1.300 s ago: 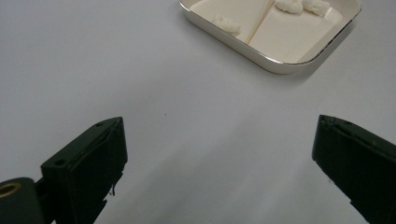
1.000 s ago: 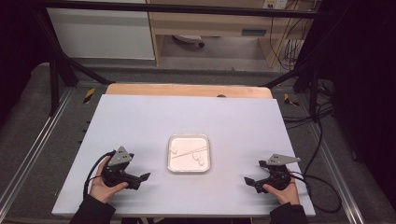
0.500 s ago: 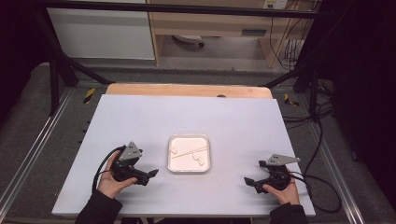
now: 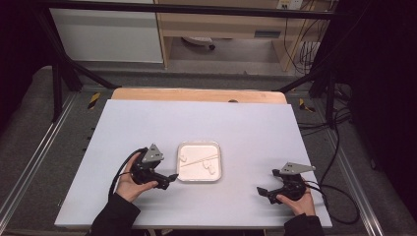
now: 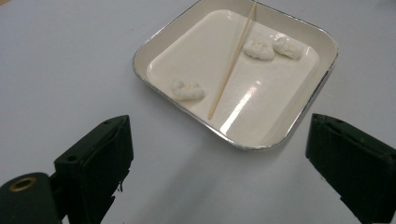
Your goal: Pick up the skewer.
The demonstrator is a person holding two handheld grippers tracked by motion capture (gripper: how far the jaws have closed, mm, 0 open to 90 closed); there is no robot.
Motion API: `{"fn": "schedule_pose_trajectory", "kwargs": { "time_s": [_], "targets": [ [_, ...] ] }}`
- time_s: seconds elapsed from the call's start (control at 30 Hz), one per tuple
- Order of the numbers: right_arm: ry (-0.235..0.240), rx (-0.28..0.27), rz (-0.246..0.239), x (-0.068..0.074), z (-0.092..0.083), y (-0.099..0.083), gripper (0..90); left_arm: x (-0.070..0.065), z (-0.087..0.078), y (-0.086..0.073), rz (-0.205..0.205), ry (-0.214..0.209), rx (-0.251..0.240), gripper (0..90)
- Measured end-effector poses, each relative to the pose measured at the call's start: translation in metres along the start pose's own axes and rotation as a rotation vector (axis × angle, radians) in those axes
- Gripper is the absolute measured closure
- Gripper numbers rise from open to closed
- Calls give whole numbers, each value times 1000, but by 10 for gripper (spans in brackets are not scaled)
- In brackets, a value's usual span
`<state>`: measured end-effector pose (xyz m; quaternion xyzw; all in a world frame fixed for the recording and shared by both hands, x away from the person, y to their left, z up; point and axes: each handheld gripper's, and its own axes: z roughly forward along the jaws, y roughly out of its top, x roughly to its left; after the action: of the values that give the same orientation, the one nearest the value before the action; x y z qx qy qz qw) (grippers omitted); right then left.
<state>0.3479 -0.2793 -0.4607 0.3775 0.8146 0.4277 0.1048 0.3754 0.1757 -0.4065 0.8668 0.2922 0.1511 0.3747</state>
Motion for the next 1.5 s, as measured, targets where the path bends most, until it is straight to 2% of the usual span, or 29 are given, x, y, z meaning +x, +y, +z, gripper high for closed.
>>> {"fn": "schedule_pose_trajectory", "kwargs": {
  "time_s": [0.4, 0.7, 0.77, 0.93, 1.03, 1.1, 1.2, 1.27, 1.5],
  "targets": [
    [3, 2, -3, 0, 0, 0, 13, -3, 23, 21, 12, -11, 27, 115],
    [5, 4, 1, 0, 0, 0, 13, -7, 42, 36, 23, -19, 53, 179],
    [6, 3, -1, 0, 1, 0, 13, -8, 46, 38, 25, -22, 57, 225],
    [7, 3, -3, 0, 1, 0, 13, -11, 59, 45, 41, -36, 81, 272],
    [9, 5, 1, 0, 0, 0, 13, -12, 66, 47, 31, -46, 84, 341],
    [9, 4, 1, 0, 1, 0, 13, -12, 70, 48, 31, -49, 93, 357],
    [10, 7, -2, 0, 1, 0, 13, -12, 76, 49, 33, -50, 104, 414],
    [10, 5, 1, 0, 1, 0, 13, -11, 79, 49, 27, -56, 103, 488],
    [11, 6, -6, -1, 1, 0, 13, -9, 89, 46, 37, -70, 123, 587]
  ]
}}
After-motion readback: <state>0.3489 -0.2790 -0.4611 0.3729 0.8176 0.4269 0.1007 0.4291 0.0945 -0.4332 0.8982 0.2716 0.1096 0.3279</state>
